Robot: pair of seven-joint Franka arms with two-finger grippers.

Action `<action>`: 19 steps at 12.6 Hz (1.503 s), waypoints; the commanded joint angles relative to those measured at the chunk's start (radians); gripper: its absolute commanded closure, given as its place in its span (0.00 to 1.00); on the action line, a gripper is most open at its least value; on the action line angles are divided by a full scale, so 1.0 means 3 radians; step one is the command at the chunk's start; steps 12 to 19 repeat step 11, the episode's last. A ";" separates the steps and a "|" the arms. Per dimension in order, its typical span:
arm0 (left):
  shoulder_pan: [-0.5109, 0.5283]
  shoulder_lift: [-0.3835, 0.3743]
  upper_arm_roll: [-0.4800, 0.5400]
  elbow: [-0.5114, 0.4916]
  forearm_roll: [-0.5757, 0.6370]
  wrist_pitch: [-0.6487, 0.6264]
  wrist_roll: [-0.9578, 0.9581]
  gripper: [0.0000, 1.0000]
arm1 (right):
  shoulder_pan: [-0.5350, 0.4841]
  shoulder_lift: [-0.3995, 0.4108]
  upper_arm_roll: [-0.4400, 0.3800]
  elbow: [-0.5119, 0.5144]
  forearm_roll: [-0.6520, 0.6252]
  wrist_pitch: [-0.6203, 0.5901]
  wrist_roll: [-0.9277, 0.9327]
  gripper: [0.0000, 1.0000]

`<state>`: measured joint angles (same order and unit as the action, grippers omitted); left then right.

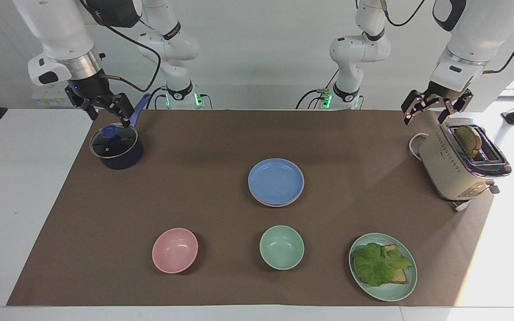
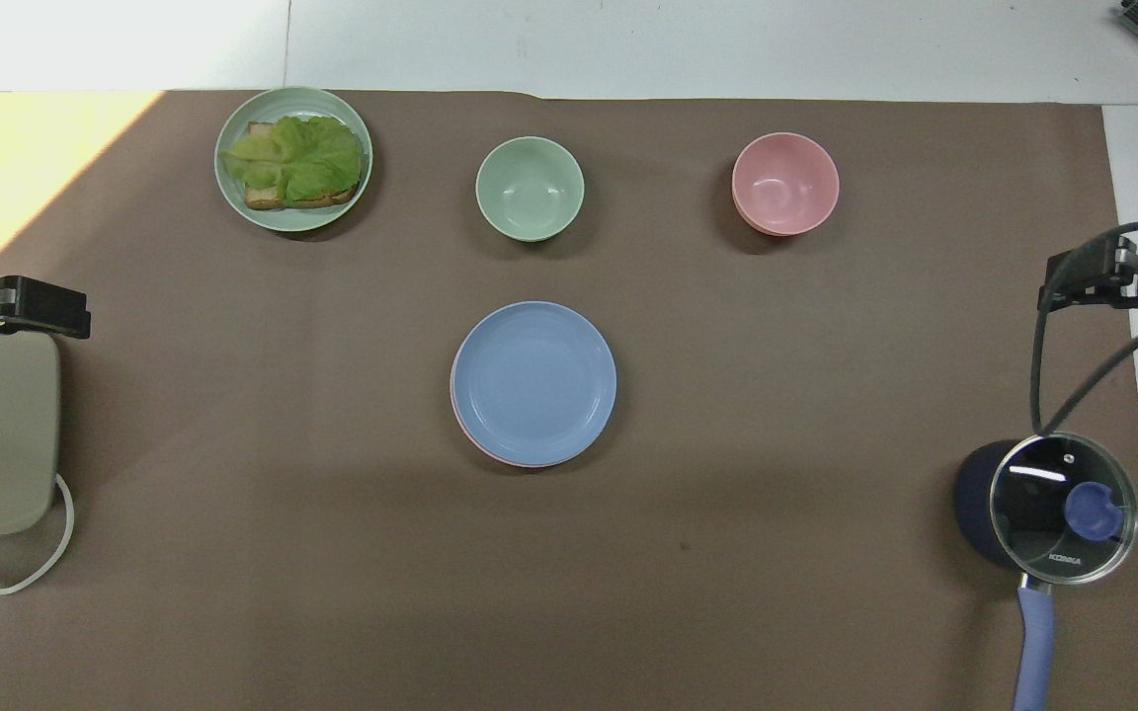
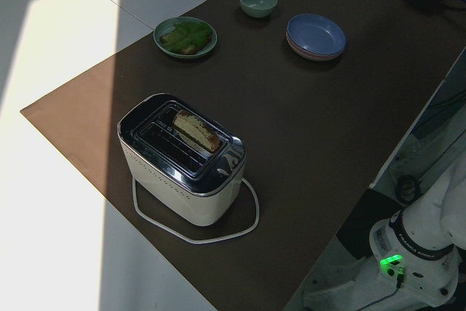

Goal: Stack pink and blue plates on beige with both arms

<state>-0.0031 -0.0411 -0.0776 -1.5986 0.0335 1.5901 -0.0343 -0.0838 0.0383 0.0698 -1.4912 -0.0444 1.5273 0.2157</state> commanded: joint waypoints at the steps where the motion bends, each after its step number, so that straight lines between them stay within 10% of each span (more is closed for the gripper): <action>1: 0.0026 -0.0022 -0.0002 0.0031 -0.0045 -0.0070 0.0002 0.00 | -0.0027 -0.0041 0.0003 -0.0005 0.0087 -0.0100 -0.0263 0.00; 19: 0.0026 -0.0022 -0.0002 0.0031 -0.0045 -0.0070 -0.0003 0.00 | -0.0027 -0.0041 0.0008 -0.0010 0.0158 -0.0044 -0.0279 0.00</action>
